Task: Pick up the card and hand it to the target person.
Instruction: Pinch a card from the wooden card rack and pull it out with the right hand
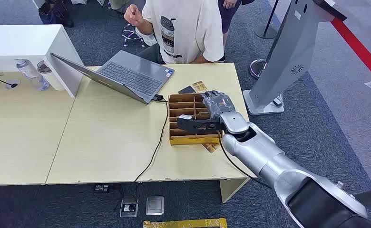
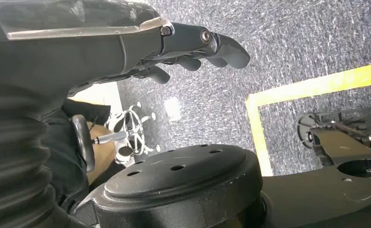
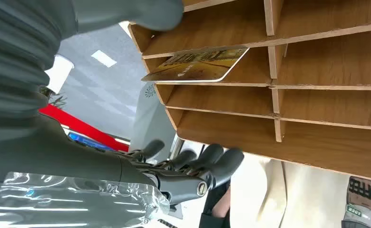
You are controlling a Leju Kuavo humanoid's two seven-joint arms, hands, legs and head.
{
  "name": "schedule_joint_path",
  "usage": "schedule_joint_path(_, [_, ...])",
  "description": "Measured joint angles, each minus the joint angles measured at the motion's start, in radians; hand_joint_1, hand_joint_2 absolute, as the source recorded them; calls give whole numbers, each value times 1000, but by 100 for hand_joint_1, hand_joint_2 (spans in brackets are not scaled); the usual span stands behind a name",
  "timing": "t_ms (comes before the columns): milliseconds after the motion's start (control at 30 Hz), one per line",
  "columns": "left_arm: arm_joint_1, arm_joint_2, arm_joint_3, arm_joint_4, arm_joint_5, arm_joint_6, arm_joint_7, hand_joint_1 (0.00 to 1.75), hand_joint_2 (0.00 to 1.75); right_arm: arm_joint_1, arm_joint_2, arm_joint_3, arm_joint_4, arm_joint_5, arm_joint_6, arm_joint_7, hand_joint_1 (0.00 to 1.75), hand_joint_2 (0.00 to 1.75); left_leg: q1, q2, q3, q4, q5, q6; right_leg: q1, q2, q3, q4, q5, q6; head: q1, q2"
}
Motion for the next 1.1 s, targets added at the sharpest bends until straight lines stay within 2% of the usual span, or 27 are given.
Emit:
schedule_joint_path(67, [0, 0, 0, 0, 0, 0, 0, 0, 175, 0, 0, 0, 0, 0, 0, 2, 59, 175, 0, 0, 0, 0, 0, 0, 0, 0, 0, 0, 0, 0, 0, 0])
schedule_joint_path(200, [0, 0, 0, 0, 0, 0, 0, 0, 175, 0, -2, 0, 0, -4, 0, 5, 79, 175, 0, 0, 0, 0, 0, 0, 0, 0, 0, 0, 0, 0, 0, 0])
schedule_joint_path(367, [0, 0, 0, 0, 0, 0, 0, 0, 175, 0, -5, 0, 0, -5, 0, 6, 72, 175, 0, 0, 0, 0, 0, 0, 0, 0, 0, 0, 0, 0, 0, 0])
schedule_joint_path(567, [0, 0, 0, 0, 0, 0, -2, 0, 175, 0, -6, 0, 0, -5, 0, 12, 75, 175, 0, 0, 0, 0, 0, 0, 0, 0, 0, 0, 0, 0, 0, 0])
schedule_joint_path(600, [0, 0, 0, 0, 0, 0, -2, 0, 175, 0, -7, -1, 0, -5, 0, 12, 78, 175, 0, 0, 0, 0, 0, 0, 0, 0, 0, 0, 0, 0, 0, 0])
schedule_joint_path(700, [0, 0, 0, 0, 0, 0, -2, 0, 175, 0, -8, -1, 0, -3, 0, 15, 107, 175, 0, 0, 0, 0, 0, 0, 0, 0, 0, 0, 0, 0, 0, 0])
schedule_joint_path(733, [0, 0, 0, 0, 0, 0, -2, 0, 175, 0, -9, -1, 0, -2, 1, 15, 112, 175, 0, 0, 0, 0, 0, 0, 0, 0, 0, 0, 0, 0, 0, 0])
schedule_joint_path(1100, [0, 0, 0, 0, 0, 0, -2, 0, 175, 0, -12, -1, -3, 1, 0, 20, 82, 175, 0, 0, 0, 0, 0, 0, 0, 0, 0, 0, 0, 0, 0, 0])
